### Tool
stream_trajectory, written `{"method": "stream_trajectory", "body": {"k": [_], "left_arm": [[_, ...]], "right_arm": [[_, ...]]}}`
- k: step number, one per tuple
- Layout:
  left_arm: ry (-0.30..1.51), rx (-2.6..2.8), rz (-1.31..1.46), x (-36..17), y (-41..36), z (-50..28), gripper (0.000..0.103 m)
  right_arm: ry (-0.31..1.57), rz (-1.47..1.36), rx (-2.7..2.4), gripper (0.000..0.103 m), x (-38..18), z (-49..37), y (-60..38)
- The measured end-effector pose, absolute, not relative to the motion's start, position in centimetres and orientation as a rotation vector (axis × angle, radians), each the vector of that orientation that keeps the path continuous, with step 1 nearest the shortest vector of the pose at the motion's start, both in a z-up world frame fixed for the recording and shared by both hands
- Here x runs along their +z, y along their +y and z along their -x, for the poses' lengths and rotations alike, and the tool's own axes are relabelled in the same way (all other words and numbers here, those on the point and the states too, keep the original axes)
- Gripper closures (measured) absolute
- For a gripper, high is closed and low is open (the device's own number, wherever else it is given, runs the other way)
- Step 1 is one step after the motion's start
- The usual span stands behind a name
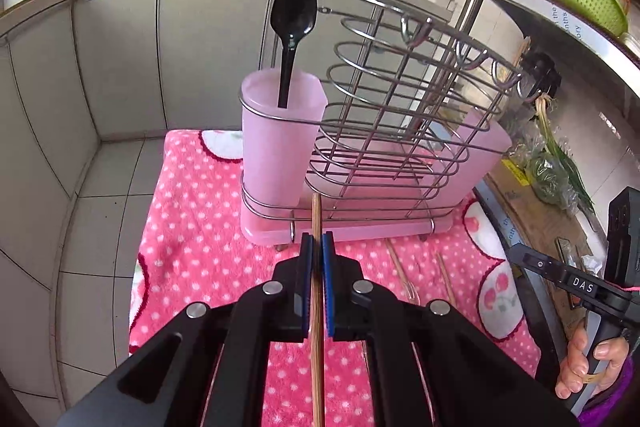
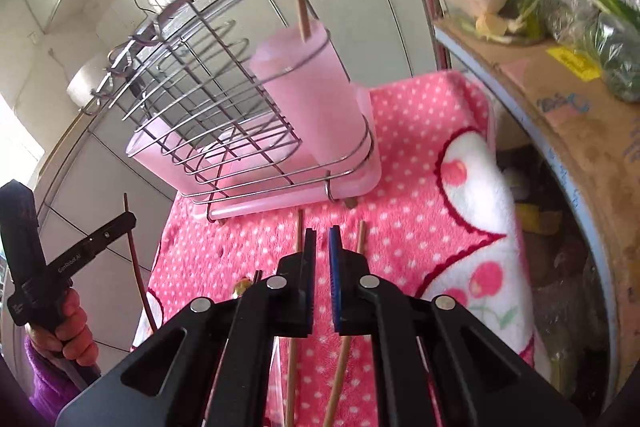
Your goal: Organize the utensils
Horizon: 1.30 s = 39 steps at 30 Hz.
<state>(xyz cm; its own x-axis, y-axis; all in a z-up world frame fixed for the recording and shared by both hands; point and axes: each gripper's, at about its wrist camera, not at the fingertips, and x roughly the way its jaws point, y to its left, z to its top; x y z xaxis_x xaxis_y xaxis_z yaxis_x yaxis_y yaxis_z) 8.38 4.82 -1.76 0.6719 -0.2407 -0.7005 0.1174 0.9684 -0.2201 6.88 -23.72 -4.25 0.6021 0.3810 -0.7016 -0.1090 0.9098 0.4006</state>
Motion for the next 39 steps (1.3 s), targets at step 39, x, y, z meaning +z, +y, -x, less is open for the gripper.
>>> {"method": "stream_trajectory", "body": {"k": [39], "left_arm": [[0.71,-0.206,0.28,0.7,8.7,-5.7,0.099]], "right_arm": [[0.948,-0.322,0.26,0.097,-6.0,-7.2,-22.7]]}}
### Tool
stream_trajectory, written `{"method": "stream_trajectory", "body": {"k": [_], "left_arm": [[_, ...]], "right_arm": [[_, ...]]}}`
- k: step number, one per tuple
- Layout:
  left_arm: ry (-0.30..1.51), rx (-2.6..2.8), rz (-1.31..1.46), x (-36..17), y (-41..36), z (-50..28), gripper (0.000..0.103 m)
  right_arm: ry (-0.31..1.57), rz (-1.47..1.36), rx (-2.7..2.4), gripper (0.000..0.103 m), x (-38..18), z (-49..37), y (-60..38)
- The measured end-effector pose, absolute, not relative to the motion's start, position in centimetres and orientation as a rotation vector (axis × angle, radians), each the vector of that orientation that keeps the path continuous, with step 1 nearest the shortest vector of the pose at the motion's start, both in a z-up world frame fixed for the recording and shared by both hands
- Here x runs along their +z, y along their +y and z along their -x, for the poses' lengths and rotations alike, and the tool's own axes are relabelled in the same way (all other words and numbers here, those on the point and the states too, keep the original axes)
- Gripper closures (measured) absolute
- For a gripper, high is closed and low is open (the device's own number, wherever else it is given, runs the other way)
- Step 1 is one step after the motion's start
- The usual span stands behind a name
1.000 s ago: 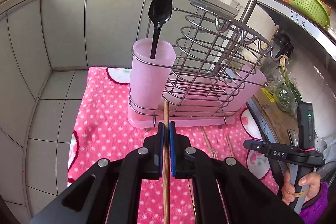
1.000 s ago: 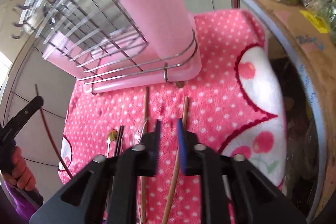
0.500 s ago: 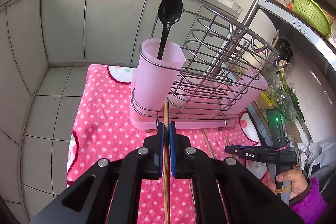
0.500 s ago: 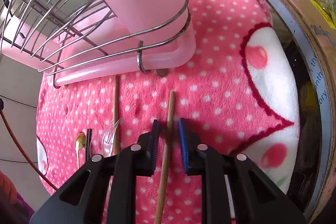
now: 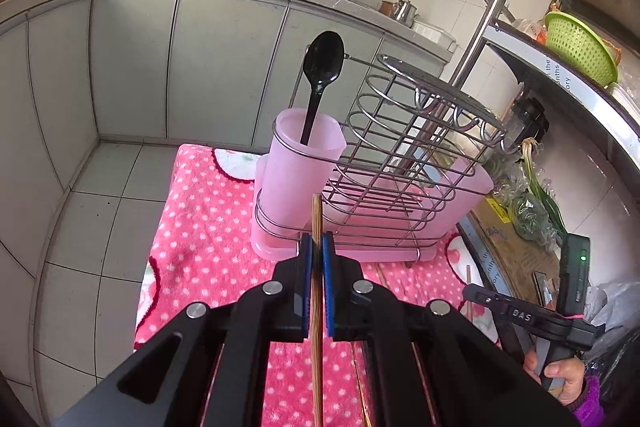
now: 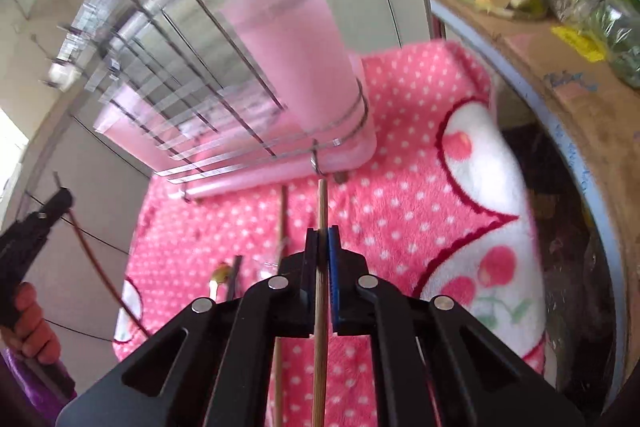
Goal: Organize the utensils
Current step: 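Carry both chopsticks over the pink cup and lower them in with both tools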
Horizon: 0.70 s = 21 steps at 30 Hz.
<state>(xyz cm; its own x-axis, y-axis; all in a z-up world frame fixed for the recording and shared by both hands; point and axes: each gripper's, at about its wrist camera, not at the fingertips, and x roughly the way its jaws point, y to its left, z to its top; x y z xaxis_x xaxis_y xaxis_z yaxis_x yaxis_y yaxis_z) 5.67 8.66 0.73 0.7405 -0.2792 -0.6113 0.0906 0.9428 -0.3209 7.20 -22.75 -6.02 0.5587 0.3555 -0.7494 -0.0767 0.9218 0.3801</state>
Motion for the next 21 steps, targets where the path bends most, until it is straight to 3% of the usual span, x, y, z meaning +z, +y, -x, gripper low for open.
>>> {"method": "stream_trajectory", "body": {"k": [9,21], "left_arm": [[0.619,-0.192,0.297,2.9,9.2,-3.6,0.099],[0.507,-0.17,0.266,8.0,9.7,-2.4,0.099]], "right_arm": [[0.679,-0.271,0.27,0.097,0.4,-2.6,-23.9],[0.486,-0.262,0.294,0.097,7.6,-2.1,-25.4]]}}
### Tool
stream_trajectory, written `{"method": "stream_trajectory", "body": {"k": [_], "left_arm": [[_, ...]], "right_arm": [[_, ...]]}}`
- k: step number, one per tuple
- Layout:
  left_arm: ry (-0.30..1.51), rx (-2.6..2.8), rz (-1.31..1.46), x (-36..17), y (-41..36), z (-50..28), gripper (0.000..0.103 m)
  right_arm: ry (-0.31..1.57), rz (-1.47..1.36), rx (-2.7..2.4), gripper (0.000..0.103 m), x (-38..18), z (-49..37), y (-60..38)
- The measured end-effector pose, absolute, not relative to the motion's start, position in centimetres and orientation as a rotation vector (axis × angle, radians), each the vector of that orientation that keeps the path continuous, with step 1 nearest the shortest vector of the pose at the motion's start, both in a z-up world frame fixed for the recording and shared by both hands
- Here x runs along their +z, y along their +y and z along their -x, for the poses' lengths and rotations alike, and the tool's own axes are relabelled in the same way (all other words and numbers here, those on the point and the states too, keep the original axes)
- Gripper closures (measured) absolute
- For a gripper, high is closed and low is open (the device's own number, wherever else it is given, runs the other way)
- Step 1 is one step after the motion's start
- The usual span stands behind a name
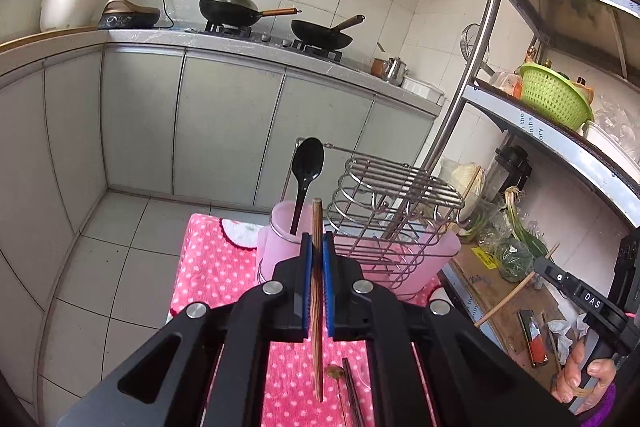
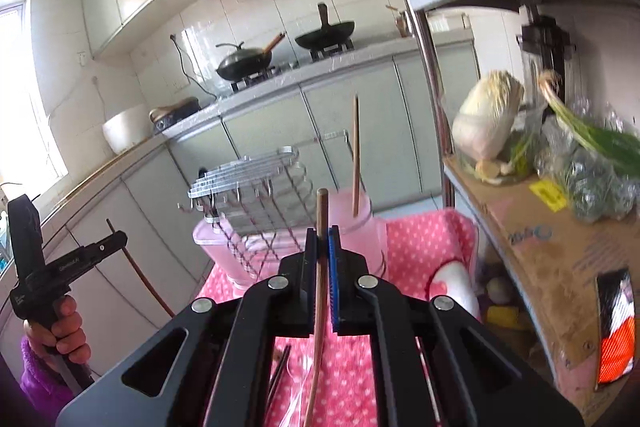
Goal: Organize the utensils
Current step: 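Carry both chopsticks over the pink cup and lower them in with both tools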
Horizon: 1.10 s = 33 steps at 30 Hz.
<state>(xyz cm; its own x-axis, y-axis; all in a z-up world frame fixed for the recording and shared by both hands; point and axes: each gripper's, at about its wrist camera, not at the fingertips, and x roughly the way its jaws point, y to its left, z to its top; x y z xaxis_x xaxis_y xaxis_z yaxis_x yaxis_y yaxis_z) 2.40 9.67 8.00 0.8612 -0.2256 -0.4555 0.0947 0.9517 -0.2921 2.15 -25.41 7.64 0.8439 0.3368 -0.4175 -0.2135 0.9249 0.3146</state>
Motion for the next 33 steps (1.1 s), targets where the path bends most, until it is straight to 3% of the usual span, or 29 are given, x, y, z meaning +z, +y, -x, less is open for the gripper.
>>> {"method": "stream_trajectory", "body": {"k": [24,33], "left_arm": [[0.382,-0.125,0.261,19.5,11.6,-7.4,0.099],[0.343,-0.053,0.271,20.8,12.1,-11.4,0.099]], "right_arm": [[0.321,-0.231,0.278,0.097,20.6,-8.9,-27.0],[0.361,-0.23,0.26,0.097,20.2,-12.9,-26.6]]}}
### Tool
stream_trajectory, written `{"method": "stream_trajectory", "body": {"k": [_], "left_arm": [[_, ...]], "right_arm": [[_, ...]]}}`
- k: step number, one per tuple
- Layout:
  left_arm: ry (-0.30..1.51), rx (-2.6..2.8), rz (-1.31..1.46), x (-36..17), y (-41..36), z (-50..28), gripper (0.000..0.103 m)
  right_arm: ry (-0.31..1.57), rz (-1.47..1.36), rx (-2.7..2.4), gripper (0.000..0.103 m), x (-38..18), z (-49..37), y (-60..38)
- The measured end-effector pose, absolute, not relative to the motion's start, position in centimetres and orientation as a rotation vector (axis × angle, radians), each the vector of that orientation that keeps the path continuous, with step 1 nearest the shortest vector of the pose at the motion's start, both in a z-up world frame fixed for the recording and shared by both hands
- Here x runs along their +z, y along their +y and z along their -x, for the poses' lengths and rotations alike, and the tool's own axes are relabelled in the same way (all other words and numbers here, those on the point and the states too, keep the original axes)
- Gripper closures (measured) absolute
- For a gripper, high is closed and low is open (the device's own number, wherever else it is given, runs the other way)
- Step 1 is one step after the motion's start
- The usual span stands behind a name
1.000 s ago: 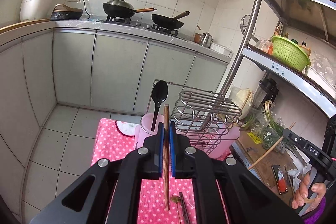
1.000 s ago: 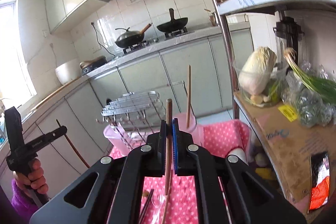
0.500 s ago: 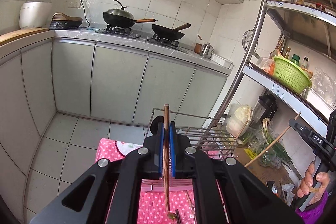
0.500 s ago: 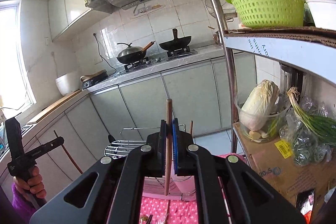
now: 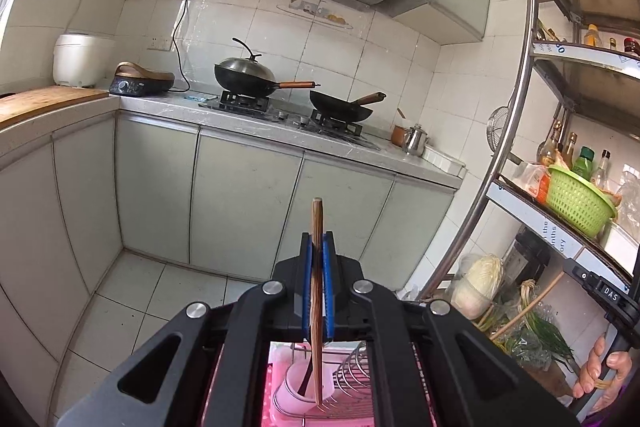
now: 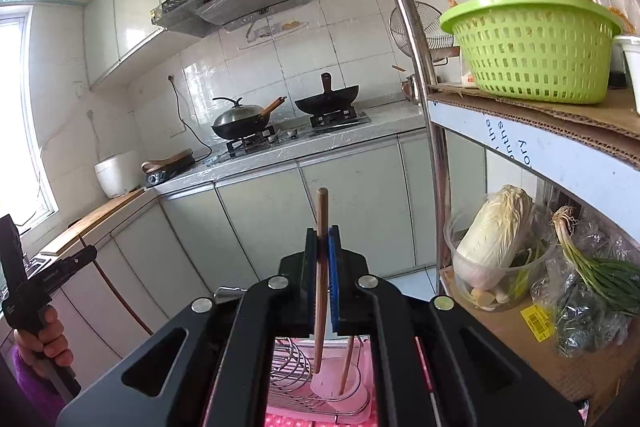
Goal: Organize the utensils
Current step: 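Carry both chopsticks over the pink cup and lower them in with both tools, then open both tools to release the chopsticks into the pink cup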
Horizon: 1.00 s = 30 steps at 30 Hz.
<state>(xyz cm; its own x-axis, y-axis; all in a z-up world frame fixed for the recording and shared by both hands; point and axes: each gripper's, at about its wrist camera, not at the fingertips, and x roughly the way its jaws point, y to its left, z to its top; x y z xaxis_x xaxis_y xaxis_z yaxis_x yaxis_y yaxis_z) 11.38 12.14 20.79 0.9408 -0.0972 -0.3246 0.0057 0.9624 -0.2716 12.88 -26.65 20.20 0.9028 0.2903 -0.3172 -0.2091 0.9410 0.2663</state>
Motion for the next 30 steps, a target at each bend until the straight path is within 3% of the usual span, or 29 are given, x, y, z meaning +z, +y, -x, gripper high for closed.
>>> {"method": "stream_trajectory", "body": {"k": [8,22,30], "left_arm": [[0.389,-0.015,0.267,17.7,11.8,-15.2,0.099],[0.635,-0.027,0.334,9.4,12.1,-20.1,0.099],[0.633,-0.042,0.306,8.9,11.0,-20.6,0.098]], "right_arm": [[0.452,-0.23,0.232,0.097,17.0,-16.1,-27.0],[0.695,-0.247,0.241,0.097,11.2,-21.1,-26.3],[0.729,-0.227,0.253,0.097,9.6,-21.8,-24.8]]}}
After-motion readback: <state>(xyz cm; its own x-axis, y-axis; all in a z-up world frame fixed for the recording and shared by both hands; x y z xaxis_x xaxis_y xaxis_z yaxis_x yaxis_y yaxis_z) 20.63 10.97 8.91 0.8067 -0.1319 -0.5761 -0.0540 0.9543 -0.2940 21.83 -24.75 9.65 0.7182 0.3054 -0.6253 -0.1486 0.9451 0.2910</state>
